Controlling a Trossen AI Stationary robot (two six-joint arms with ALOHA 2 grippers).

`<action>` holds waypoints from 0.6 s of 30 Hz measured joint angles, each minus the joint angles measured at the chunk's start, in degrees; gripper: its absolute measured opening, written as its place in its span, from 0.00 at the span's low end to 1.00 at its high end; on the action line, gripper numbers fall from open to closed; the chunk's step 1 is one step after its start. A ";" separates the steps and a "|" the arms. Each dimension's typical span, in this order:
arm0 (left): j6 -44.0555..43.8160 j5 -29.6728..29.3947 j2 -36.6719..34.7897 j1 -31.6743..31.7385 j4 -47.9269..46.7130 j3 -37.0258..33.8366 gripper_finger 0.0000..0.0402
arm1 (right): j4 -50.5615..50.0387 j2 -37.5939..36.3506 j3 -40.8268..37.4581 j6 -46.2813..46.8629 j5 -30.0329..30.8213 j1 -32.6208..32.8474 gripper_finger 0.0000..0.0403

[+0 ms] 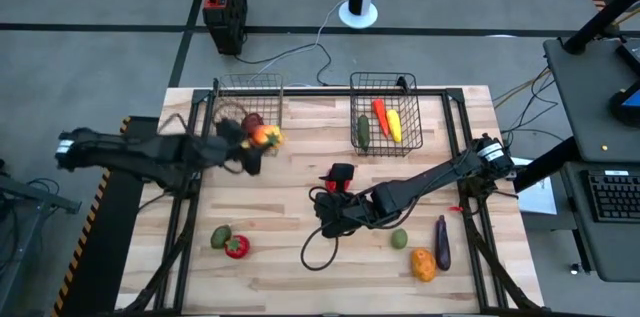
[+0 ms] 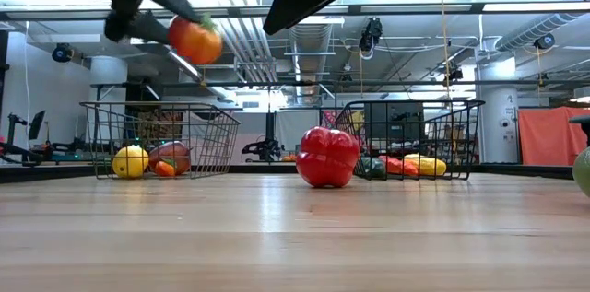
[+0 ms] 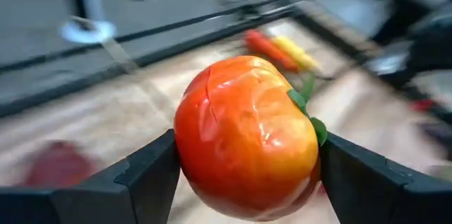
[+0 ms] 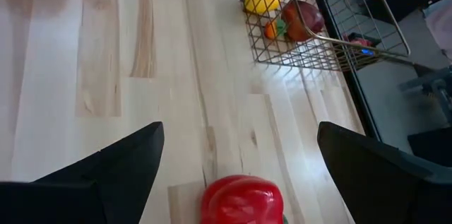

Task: Sort produce into baskets
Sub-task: Put the orange tomato into the left yellow wire basket

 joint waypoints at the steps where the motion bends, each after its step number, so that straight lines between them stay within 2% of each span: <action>1: 1.11 -0.01 -0.09 1.87 -4.54 2.28 0.70 | 0.00 0.00 0.00 -0.02 0.00 0.00 0.91; 4: 5.04 0.23 0.34 7.36 -15.28 8.17 0.70 | 0.00 -0.04 0.00 -0.02 0.00 0.00 0.91; 7: 9.16 2.55 1.15 13.56 -20.91 12.12 0.70 | -0.02 -0.07 0.00 -0.02 0.00 0.00 0.91; 13: 19.39 14.45 3.70 27.39 -21.59 13.98 0.70 | -0.13 -0.07 0.00 -0.02 -0.01 0.00 0.91; 18: 27.31 24.20 8.67 36.72 -21.43 13.98 0.70 | -0.22 -0.07 0.00 -0.02 -0.02 0.00 0.91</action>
